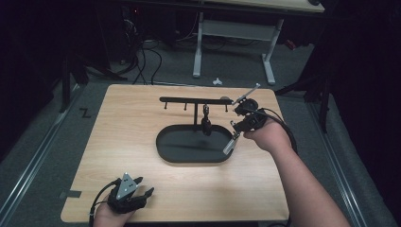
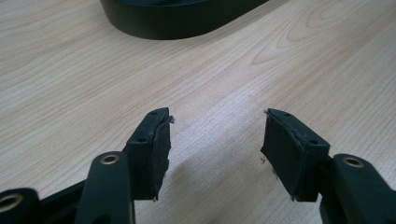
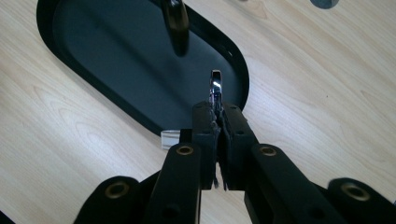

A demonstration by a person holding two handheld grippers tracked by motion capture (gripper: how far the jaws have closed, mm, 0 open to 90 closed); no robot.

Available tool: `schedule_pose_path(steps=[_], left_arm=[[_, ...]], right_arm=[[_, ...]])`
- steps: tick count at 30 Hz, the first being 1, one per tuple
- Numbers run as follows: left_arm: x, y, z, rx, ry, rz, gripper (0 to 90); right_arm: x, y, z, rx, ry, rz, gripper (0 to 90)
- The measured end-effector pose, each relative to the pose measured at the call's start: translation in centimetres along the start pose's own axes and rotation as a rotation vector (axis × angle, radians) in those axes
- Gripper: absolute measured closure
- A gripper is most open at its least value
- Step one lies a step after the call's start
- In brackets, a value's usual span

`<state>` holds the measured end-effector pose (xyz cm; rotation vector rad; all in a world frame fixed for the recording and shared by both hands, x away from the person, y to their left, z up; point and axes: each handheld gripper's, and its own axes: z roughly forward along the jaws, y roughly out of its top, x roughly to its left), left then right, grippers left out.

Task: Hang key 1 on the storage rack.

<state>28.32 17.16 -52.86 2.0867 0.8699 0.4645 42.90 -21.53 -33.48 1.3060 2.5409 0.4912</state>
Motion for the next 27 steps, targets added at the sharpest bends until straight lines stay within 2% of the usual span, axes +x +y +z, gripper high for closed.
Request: schedule_pose_path(steps=[16, 20, 27], left_arm=[[0.2, -0.1, -0.1, -0.004, 0.001, -0.007, 41.8], [0.2, -0.1, -0.2, -0.003, -0.001, -0.008, 41.8], [0.2, -0.1, -0.2, -0.006, -0.001, -0.008, 41.7]], right_arm=[[-0.2, 2.8, 0.4, -0.036, 0.016, 0.009, 86.0], [-0.6, 3.1, 0.6, -0.051, 0.031, 0.027, 86.0], [-1.4, 3.4, 1.0, -0.05, 0.026, 0.052, 85.9]])
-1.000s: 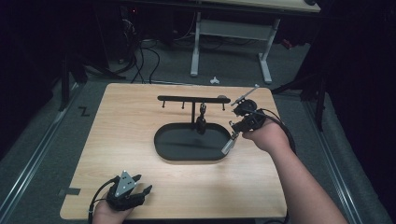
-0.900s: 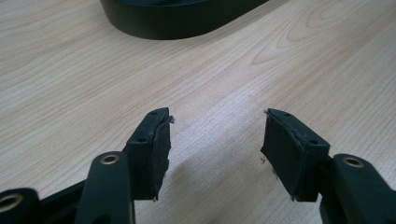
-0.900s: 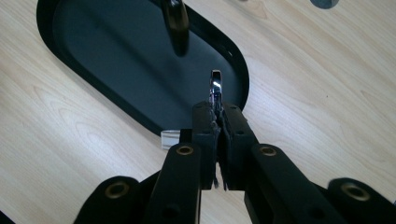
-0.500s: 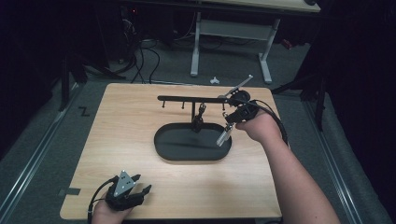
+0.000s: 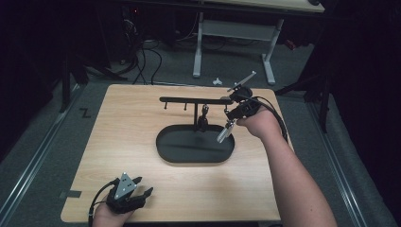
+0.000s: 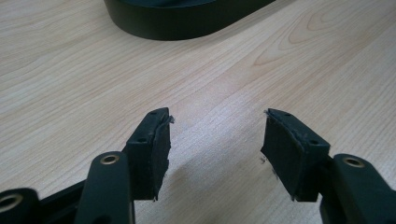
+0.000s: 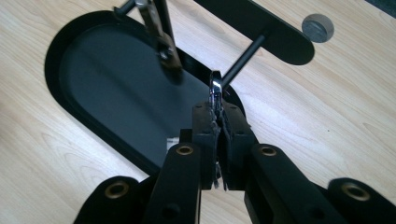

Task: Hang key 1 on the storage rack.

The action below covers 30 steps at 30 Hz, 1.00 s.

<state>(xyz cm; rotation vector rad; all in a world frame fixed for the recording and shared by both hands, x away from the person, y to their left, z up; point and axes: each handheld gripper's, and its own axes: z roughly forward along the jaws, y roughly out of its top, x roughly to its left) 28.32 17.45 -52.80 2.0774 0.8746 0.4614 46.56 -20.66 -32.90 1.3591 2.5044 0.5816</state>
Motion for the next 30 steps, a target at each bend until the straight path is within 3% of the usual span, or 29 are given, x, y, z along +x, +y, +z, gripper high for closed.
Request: schedule_pose_path(steps=[7, 20, 30], left_arm=[[0.0, 0.0, 0.0, 0.003, -0.003, -0.001, 41.7], [-0.1, 0.0, 0.0, 0.007, -0.011, 0.005, 42.2], [-0.1, 0.0, 0.1, 0.004, -0.007, 0.002, 42.1]], right_arm=[[-0.5, 0.2, 0.4, -0.015, 0.015, 0.011, 85.6], [-0.6, 0.2, 0.8, -0.014, -0.038, 0.013, 81.1], [-0.4, -0.5, 1.2, -0.035, -0.048, 0.038, 67.9]])
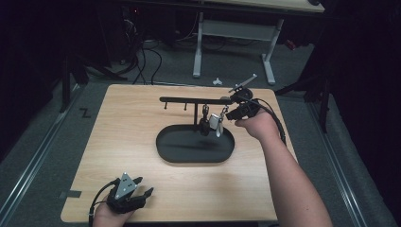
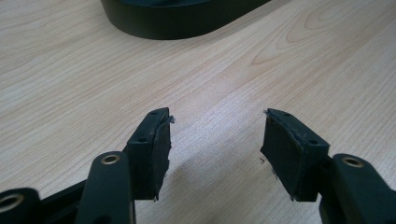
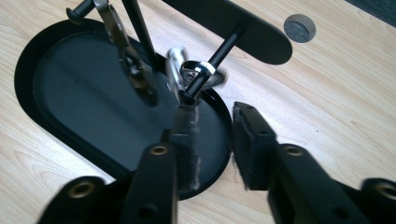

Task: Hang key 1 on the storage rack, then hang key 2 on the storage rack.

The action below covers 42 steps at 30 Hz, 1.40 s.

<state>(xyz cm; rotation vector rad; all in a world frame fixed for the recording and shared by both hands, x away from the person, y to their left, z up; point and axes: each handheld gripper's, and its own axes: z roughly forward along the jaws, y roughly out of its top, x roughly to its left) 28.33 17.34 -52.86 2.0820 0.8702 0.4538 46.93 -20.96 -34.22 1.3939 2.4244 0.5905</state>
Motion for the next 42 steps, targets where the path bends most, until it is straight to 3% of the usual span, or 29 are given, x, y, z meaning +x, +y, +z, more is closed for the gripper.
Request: schedule_pose_path(steps=[16, 25, 29, 34, 38, 42], left_arm=[[-0.2, 0.0, 0.2, 0.011, -0.005, 0.008, 42.0], [-0.1, 0.1, 0.3, 0.001, -0.004, 0.012, 42.0], [-0.4, 0.4, 0.4, -0.009, -0.006, 0.017, 42.0], [-0.7, 0.7, 0.9, 0.007, -0.014, 0.043, 42.0], [-0.9, 0.9, 1.2, 0.012, -0.012, 0.055, 42.0], [-0.8, 1.0, 1.2, 0.003, 0.002, 0.056, 42.0]], right_arm=[[0.9, -2.9, 0.9, -0.022, -0.003, -0.02, 53.0], [1.3, -5.4, 2.1, -0.059, 0.011, 0.0, 45.2], [1.3, -7.2, 2.9, -0.092, -0.012, 0.006, 43.1], [1.2, -10.0, 3.9, -0.145, -0.009, 0.051, 38.6], [1.1, -12.6, 4.5, -0.211, -0.036, 0.062, 34.8], [1.0, -15.4, 4.8, -0.282, -0.029, 0.089, 29.9]])
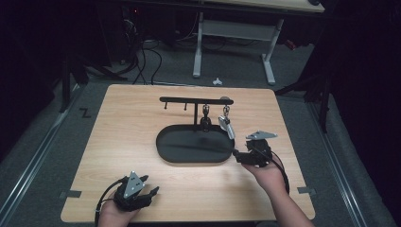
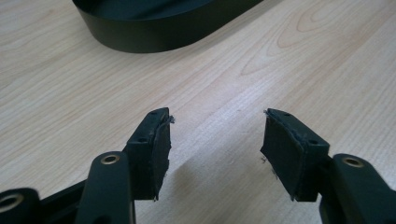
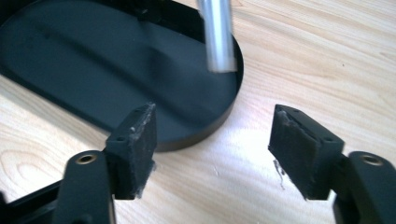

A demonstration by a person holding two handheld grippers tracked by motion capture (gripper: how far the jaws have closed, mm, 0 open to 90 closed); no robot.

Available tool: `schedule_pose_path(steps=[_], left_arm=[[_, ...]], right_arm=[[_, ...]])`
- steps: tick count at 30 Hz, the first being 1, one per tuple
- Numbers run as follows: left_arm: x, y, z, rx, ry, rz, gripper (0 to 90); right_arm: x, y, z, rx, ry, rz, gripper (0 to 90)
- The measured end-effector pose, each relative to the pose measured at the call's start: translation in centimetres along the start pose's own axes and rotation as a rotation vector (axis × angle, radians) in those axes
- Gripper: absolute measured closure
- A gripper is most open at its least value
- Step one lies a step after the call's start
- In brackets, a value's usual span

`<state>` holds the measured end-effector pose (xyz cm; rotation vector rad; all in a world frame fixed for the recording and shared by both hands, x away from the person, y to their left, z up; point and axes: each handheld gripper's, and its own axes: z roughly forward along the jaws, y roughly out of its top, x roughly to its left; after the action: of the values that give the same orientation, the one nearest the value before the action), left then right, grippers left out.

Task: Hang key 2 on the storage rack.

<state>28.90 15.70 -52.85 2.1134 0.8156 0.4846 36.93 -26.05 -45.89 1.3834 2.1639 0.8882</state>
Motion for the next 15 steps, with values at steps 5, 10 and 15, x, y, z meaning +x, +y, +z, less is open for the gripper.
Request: schedule_pose_path(steps=[5, 10, 15], left_arm=[[0.6, -0.7, -0.4, 0.004, 0.052, -0.034, 41.7], [1.1, -0.7, -1.3, -0.034, 0.11, -0.083, 41.6], [0.6, -0.2, -1.0, -0.029, 0.128, -0.067, 41.1]], right_arm=[[-0.2, -3.6, -0.5, -0.072, 0.021, 0.017, 27.1], [0.5, -9.7, -1.4, -0.203, -0.058, 0.061, 38.8], [1.6, -9.5, -2.7, -0.221, -0.068, 0.003, 31.5]])
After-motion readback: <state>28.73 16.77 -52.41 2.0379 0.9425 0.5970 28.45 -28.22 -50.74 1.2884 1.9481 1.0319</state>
